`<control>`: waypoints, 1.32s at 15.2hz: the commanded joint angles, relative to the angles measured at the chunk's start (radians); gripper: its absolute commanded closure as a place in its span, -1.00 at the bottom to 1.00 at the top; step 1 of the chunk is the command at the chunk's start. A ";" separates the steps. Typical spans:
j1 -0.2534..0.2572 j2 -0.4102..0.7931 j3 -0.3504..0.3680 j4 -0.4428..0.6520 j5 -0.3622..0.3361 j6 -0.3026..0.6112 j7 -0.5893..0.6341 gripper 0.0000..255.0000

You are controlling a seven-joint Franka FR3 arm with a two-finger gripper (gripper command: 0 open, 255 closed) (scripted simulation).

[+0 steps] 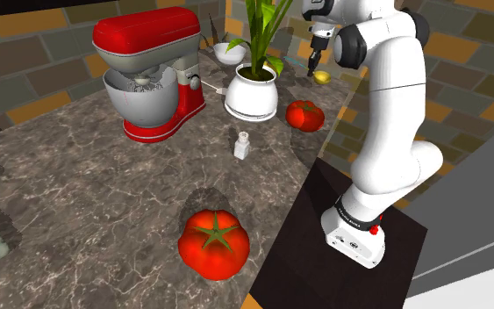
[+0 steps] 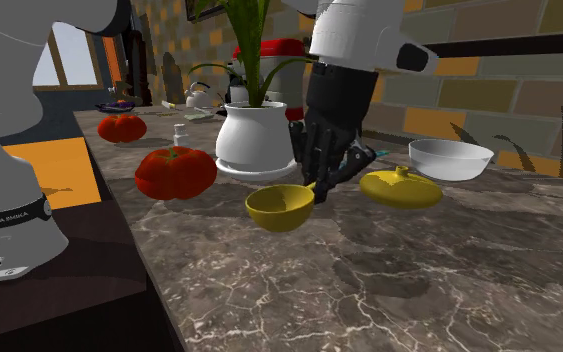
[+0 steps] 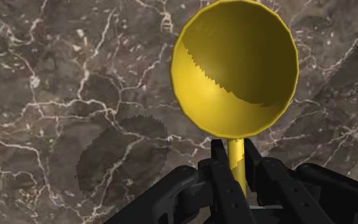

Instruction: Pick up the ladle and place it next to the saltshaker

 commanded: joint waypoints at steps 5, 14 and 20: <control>-0.014 -0.002 -0.002 0.081 -0.003 -0.081 0.009 1.00; -0.053 0.023 0.002 0.252 0.004 -0.220 0.024 1.00; 0.093 -0.214 -0.032 -0.108 -0.075 -0.092 0.052 1.00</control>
